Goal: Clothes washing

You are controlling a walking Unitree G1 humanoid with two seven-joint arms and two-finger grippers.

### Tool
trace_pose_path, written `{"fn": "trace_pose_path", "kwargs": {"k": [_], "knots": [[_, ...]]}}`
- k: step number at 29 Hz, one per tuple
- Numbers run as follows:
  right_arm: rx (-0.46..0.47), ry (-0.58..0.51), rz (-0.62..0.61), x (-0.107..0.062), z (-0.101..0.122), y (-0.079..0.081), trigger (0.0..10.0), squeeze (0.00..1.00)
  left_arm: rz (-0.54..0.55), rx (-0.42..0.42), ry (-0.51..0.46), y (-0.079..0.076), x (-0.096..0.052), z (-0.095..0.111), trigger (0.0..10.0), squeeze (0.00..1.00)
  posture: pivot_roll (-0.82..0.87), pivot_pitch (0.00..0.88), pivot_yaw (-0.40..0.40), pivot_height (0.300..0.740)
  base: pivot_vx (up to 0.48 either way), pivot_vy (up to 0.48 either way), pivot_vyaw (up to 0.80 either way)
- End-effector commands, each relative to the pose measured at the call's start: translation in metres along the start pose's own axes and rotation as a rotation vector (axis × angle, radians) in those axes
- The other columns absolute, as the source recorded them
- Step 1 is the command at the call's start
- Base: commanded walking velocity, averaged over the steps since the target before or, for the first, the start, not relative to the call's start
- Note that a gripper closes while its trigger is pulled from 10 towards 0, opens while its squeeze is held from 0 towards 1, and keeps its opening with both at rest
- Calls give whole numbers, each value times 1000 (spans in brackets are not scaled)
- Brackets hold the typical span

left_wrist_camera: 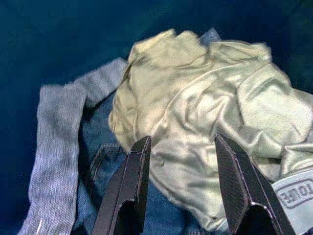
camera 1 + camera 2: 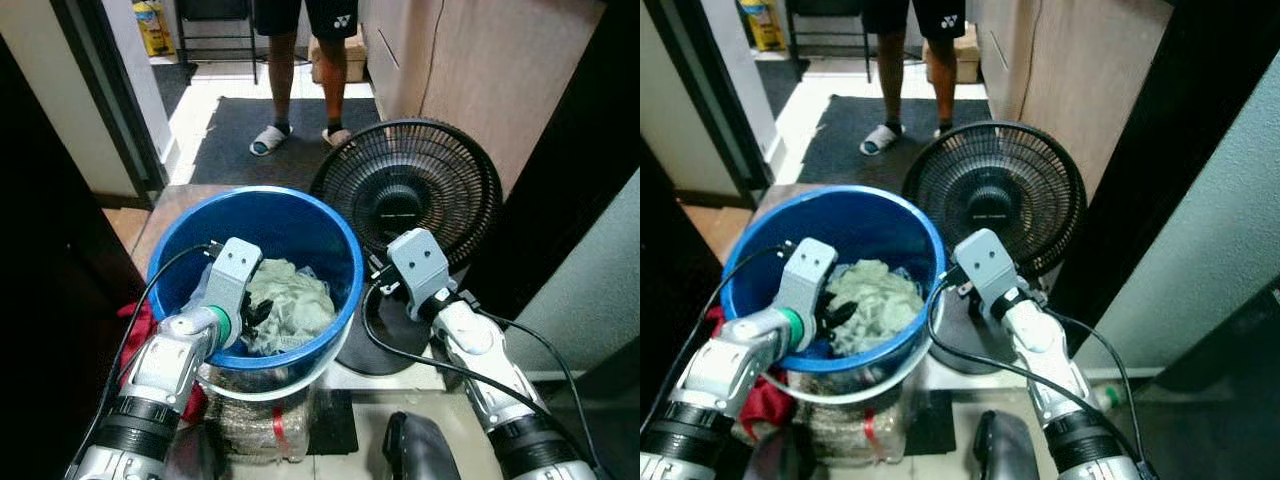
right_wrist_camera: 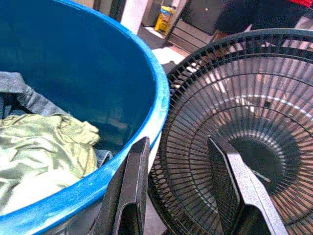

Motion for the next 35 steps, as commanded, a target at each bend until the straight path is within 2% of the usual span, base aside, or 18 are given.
{"fn": "trace_pose_path", "kwargs": {"k": [1, 5, 11, 14, 18, 19, 21, 25, 27, 28, 29, 31, 32, 33, 35], "knots": [[-4, 9, 10, 0, -3, 3, 10000, 0, 30, -25, 87, 6, 0, -19, 10000, 0, 120, 77, 17, 490, 0, 0, 0], [-5, 8, 8, 0, -3, 3, 10000, 0, 58, -23, 131, 15, -1, -32, 10000, 0, 120, 77, 20, 490, 0, 0, 0], [-5, 8, 6, -1, -3, 3, 10000, 0, 68, -13, 160, 19, -2, -45, 10000, 0, 119, 78, 23, 490, 0, 0, 0], [-4, 9, 7, -2, -4, 4, 10000, 0, 79, 36, 205, 23, -5, -60, 10000, 0, 120, 81, 23, 490, 0, 0, 0], [-3, 9, 8, -2, -3, 4, 10000, 0, 78, 52, 214, 25, -8, -62, 10000, 0, 118, 83, 25, 490, 0, 0, 0], [-3, 9, 8, -2, -3, 5, 10000, 0, 78, 69, 217, 27, -13, -61, 10000, 0, 119, 86, 30, 490, 0, 0, 0], [-2, 11, 9, -4, -4, 6, 10000, 0, 60, 105, 195, 24, -28, -53, 10000, 0, 120, 90, 33, 490, 0, 0, 0], [-1, 12, 10, -4, -5, 6, 10000, 0, 39, 130, 171, 17, -35, -45, 10000, 0, 124, 92, 31, 490, 0, 0, 0], [-1, 12, 10, -4, -5, 6, 10000, 0, 39, 130, 171, 17, -35, -45, 10000, 0, 124, 92, 31, 490, 0, 0, 0], [0, 13, 11, -4, -5, 7, 10000, 0, 21, 137, 144, 10, -35, -38, 10000, 0, 130, 94, 25, 490, 0, 0, 0], [0, 13, 11, -4, -5, 7, 10000, 0, 21, 137, 144, 10, -35, -38, 10000, 0, 130, 94, 25, 490, 0, 0, 0], [2, 8, 12, -1, -3, 7, 10000, 0, 0, 135, 73, -4, -28, -15, 10000, 0, 129, 96, 21, 490, 0, 0, 0], [2, 8, 12, -1, -3, 7, 10000, 0, 0, 135, 73, -4, -28, -15, 10000, 0, 129, 96, 21, 490, 0, 0, 0], [3, 5, 10, 0, -2, 6, 10000, 0, -7, 131, 44, -8, -24, -4, 10000, 0, 127, 96, 19, 490, 0, 0, 0], [4, 4, 8, 1, -1, 6, 10000, 0, -14, 132, 25, -12, -22, 3, 10000, 0, 120, 95, 20, 490, 0, 0, 0]]}}
Point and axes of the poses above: a point about 5 cm out from each wrist's last joint towards the gripper, its own x axis pointing out of the wrist towards the gripper, its own z axis along the axis of the wrist's last joint, y = z × x, the point moved 6 cm from there along x, pointing out of the wrist towards the gripper, and after that the axes turned 3 degrees about -x, right-handed, at the moved point
